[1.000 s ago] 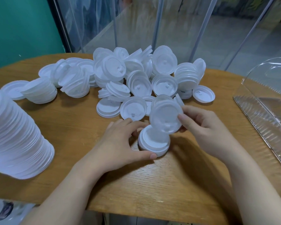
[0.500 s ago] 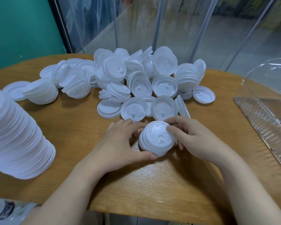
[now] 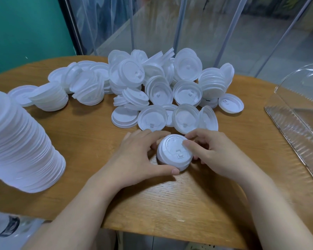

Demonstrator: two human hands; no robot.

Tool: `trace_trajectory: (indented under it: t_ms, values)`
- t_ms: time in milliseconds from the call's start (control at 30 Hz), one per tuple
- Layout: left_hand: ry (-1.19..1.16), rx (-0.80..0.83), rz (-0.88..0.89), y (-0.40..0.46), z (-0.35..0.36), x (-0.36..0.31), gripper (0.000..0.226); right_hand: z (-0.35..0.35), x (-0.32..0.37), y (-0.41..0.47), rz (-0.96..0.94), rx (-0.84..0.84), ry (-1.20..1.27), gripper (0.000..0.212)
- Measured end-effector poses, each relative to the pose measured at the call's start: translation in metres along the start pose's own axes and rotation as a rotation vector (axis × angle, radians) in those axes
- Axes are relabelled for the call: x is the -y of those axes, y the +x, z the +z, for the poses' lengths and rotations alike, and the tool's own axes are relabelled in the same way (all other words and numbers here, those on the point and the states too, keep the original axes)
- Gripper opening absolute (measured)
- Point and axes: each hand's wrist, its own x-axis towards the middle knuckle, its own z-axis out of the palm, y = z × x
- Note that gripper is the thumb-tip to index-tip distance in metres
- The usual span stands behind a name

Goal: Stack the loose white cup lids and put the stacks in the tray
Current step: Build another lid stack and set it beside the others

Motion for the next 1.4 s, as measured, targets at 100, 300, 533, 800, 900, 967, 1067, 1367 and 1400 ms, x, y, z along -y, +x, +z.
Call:
trace_trajectory:
  t_ms: [100,300,533,800,900,967,1067,1367,1400]
  values:
    - [-0.009,-0.010,-0.003,0.000,0.002,0.000,0.092,-0.001,0.002,0.000,0.001,-0.011,0.009,0.012]
    - [-0.003,-0.010,-0.015,0.001,0.003,0.001,0.093,-0.002,0.000,0.001,-0.136,-0.309,0.042,0.010]
    - [0.025,-0.010,-0.013,0.000,0.001,-0.002,0.090,-0.010,-0.020,0.015,-0.117,-0.513,-0.211,0.032]
    - [-0.032,-0.056,-0.022,-0.006,-0.003,-0.010,0.094,-0.007,-0.026,0.028,-0.010,-0.431,-0.281,0.018]
    - [-0.061,-0.046,0.015,-0.006,-0.001,-0.012,0.096,-0.012,-0.027,0.027,-0.022,-0.469,-0.224,0.010]
    - [-0.055,-0.016,0.042,-0.004,0.002,-0.011,0.088,-0.017,-0.028,0.024,-0.039,-0.499,-0.102,0.018]
    - [-0.032,0.011,0.057,0.000,0.004,-0.008,0.077,-0.024,-0.025,0.018,-0.051,-0.530,0.017,0.012]
    - [-0.062,-0.059,0.033,0.001,0.009,-0.013,0.077,-0.033,-0.038,0.011,0.154,-0.399,-0.032,0.045]
    - [-0.059,-0.073,0.037,0.001,0.010,-0.015,0.076,-0.035,-0.039,0.011,0.178,-0.371,-0.048,0.052]
